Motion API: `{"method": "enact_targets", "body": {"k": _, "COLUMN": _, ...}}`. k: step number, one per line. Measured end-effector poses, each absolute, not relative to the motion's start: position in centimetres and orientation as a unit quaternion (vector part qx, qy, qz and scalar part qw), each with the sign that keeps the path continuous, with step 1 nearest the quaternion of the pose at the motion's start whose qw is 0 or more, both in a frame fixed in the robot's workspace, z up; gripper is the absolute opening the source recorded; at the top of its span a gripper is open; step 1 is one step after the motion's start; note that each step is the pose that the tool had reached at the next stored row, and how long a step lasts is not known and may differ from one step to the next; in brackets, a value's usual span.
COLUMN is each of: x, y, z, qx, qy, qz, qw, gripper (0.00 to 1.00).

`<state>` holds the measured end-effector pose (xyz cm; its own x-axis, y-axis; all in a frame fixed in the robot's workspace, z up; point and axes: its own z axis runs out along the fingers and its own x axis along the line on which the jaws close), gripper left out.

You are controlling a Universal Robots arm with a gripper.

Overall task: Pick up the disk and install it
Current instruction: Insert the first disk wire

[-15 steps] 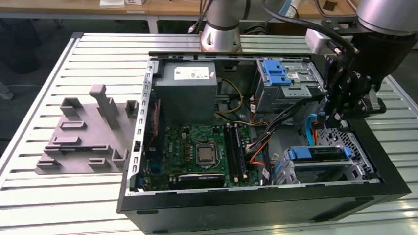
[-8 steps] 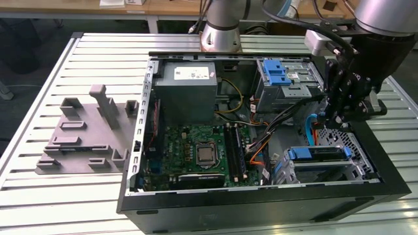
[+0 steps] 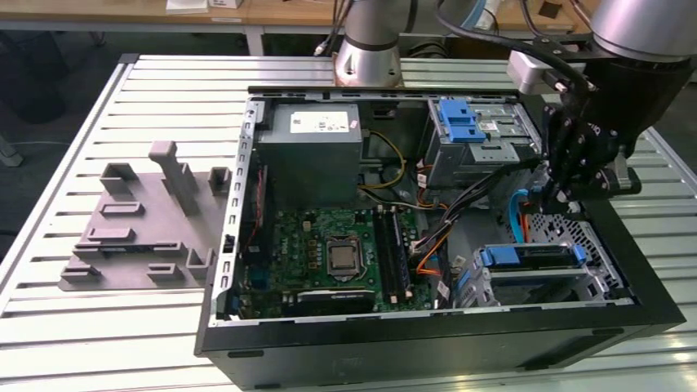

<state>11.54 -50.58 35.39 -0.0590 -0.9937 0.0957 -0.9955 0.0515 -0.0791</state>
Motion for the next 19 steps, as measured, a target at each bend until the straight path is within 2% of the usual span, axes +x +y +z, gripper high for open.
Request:
{"method": "enact_targets", "body": {"k": 8, "x": 11.61, "y": -50.59, "z": 35.3, "qx": 0.686, "qy": -0.725, "qz": 0.06, "qw": 0.009, "gripper": 0.16}}
{"method": "enact_targets", "body": {"k": 16, "x": 12.17, "y": -50.64, "z": 35.03, "qx": 0.687, "qy": -0.725, "qz": 0.045, "qw": 0.025, "gripper": 0.16}}
{"method": "enact_targets", "body": {"k": 19, "x": 12.17, "y": -51.02, "z": 34.86, "qx": 0.687, "qy": -0.725, "qz": 0.044, "qw": 0.026, "gripper": 0.16}}
